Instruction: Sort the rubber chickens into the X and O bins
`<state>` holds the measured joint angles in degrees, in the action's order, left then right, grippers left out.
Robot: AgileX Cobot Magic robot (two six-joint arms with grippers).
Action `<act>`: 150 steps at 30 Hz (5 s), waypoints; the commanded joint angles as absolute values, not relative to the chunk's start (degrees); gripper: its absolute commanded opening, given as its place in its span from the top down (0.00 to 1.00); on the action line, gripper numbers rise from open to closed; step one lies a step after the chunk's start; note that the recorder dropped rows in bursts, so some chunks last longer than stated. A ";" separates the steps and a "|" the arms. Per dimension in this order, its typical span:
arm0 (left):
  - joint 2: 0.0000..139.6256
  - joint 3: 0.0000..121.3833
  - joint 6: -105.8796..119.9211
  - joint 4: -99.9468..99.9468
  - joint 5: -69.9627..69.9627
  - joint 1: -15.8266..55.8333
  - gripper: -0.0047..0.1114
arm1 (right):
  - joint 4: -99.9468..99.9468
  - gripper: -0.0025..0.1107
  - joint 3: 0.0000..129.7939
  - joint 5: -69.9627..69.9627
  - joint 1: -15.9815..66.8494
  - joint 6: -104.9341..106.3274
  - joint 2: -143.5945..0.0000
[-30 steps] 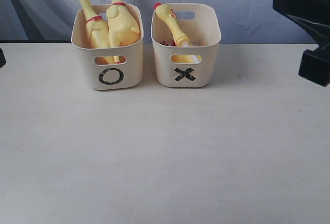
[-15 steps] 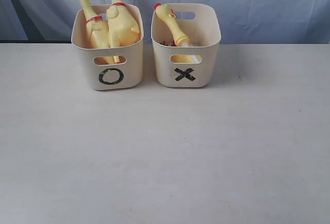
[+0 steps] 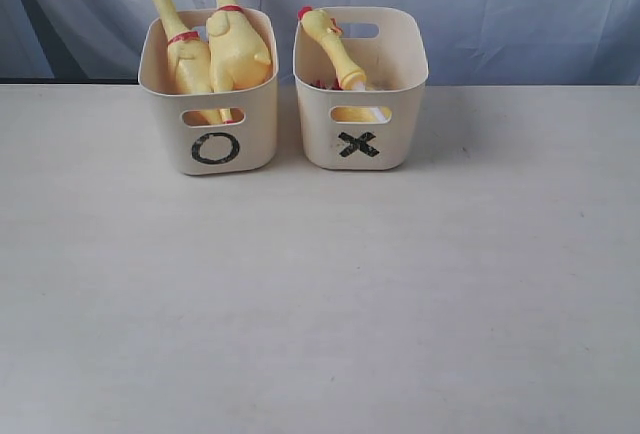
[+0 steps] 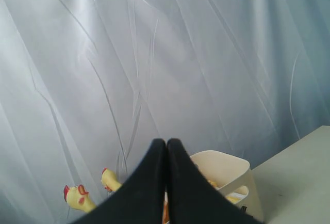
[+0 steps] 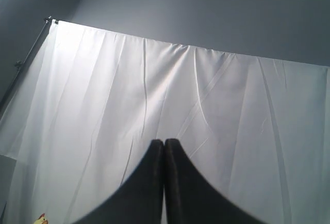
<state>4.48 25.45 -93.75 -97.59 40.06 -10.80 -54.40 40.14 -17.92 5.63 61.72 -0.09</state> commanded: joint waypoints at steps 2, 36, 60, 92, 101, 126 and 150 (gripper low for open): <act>2.22 25.10 -93.73 -97.69 39.63 -11.14 0.96 | -54.66 0.99 40.34 -17.60 5.33 61.55 0.00; 0.00 14.76 -93.73 -56.09 50.46 -11.42 0.96 | -39.06 0.99 16.92 -16.23 5.33 61.41 0.00; 0.00 0.63 -93.73 -20.01 47.35 -10.57 0.96 | -38.85 0.99 12.59 -16.18 2.17 61.41 0.00; 0.00 0.00 -93.62 -7.07 -13.35 -2.83 0.96 | -17.59 0.99 0.00 -17.15 -0.15 61.21 0.00; 0.00 0.00 -93.62 -7.46 -13.08 -2.83 0.96 | -22.58 0.99 0.00 -18.06 -0.15 61.21 0.00; 0.00 0.00 4.10 -5.38 -12.23 -2.83 0.96 | -22.56 0.99 0.00 -17.93 -0.15 48.99 0.00; 0.00 0.00 3.40 0.97 -12.38 -2.83 0.96 | -16.91 0.99 0.00 -18.28 -0.15 22.40 0.00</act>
<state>0.28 0.10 3.69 0.00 -12.36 -3.37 -17.96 0.19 -18.40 0.30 20.95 -0.28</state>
